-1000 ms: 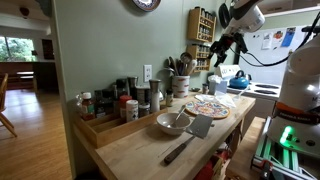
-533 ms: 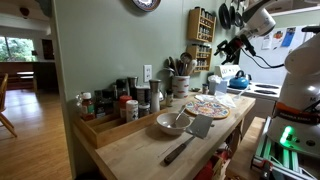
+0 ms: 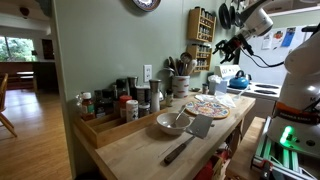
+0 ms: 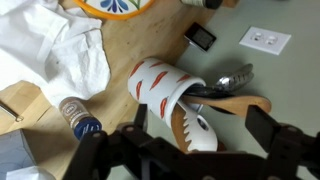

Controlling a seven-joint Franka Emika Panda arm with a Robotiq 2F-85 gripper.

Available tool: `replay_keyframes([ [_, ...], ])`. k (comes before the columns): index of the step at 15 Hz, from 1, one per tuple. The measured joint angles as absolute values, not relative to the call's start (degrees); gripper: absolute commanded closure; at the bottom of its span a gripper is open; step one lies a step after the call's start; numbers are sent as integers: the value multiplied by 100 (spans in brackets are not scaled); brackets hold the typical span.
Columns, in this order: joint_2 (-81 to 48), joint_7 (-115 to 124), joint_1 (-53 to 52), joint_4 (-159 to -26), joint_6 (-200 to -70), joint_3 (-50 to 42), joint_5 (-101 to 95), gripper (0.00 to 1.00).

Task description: Put the salt shaker on the table

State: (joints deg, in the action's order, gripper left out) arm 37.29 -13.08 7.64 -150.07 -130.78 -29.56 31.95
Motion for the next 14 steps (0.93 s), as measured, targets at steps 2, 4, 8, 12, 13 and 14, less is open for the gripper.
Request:
replay_keyframes([
  [2, 3442, -946, 721, -14606, -13166, -2927, 3614, 0],
  [4, 3077, -615, 711, -14132, -13191, -2877, 4093, 0],
  [8, 2283, -121, 756, -13301, -13481, -2755, 5121, 0],
  [12, 1636, 57, 926, -12749, -13883, -2669, 6250, 0],
  [13, 1509, 73, 976, -12645, -14002, -2634, 6525, 0],
  [14, 1394, 75, 1024, -12552, -14097, -2589, 6765, 0],
])
